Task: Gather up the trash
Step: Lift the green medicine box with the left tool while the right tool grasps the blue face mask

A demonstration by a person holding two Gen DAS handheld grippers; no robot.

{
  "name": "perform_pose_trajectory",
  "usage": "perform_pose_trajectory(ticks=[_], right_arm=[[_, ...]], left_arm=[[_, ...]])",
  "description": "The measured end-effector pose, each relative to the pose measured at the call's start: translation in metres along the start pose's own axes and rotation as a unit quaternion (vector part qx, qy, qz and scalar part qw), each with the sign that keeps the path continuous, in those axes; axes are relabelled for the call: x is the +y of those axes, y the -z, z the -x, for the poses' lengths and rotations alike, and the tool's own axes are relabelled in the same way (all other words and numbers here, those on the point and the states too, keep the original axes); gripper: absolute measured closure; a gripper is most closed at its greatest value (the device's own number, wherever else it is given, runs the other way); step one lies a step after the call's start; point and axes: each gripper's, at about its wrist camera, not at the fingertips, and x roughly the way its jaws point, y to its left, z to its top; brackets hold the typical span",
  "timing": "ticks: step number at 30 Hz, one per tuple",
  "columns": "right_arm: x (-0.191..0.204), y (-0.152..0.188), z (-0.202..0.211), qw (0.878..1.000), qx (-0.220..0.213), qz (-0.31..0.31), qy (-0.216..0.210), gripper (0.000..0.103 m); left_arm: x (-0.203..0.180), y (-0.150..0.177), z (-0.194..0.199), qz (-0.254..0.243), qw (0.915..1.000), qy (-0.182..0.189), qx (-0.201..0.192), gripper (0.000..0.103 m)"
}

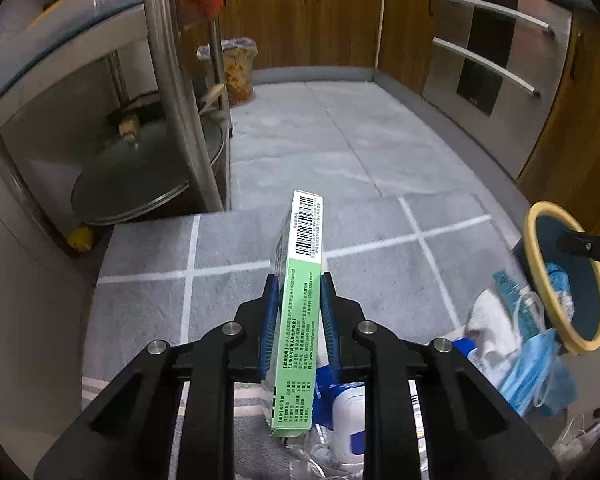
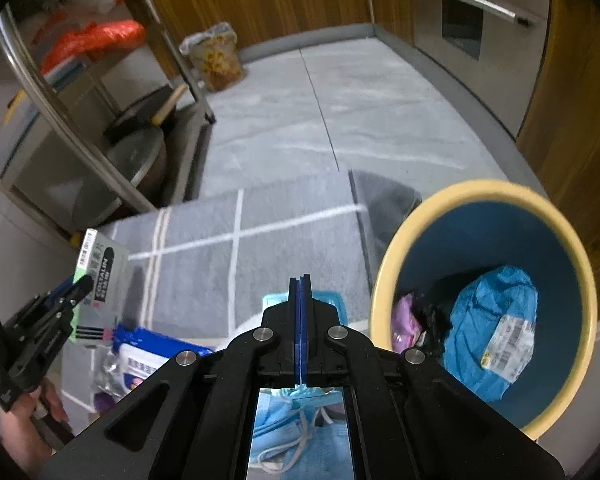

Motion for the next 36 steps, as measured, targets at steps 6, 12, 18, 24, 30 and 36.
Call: perform_pose_trajectory(ticks=[6,12,18,24,30,36], right_arm=[[-0.001,0.009,-0.007,1.0,0.019,-0.006,-0.004,0.102],[0.001,0.015,-0.045,0.997,0.071,-0.024,0.014,0.064],[0.023,0.014,-0.074,0.994,0.108,-0.007,0.019,0.049],[0.036,0.015,-0.091,0.991,0.119,0.018,0.062,0.05],[0.034,0.013,-0.086,0.99,0.103,0.038,0.085,0.102],[0.011,0.003,-0.056,0.996,0.076,-0.009,0.041,0.102]], left_arm=[[-0.007,-0.003,0.021,0.006,0.9996,0.023,-0.016,0.083],[-0.009,0.001,0.027,-0.011,0.9993,0.033,-0.018,0.083],[-0.002,0.003,0.024,-0.013,0.9992,0.034,-0.015,0.083],[0.002,0.003,0.018,-0.011,0.9992,0.038,-0.01,0.083],[0.003,0.002,0.016,-0.009,0.999,0.042,-0.008,0.083],[0.004,0.002,0.018,-0.002,0.9988,0.047,-0.012,0.083]])
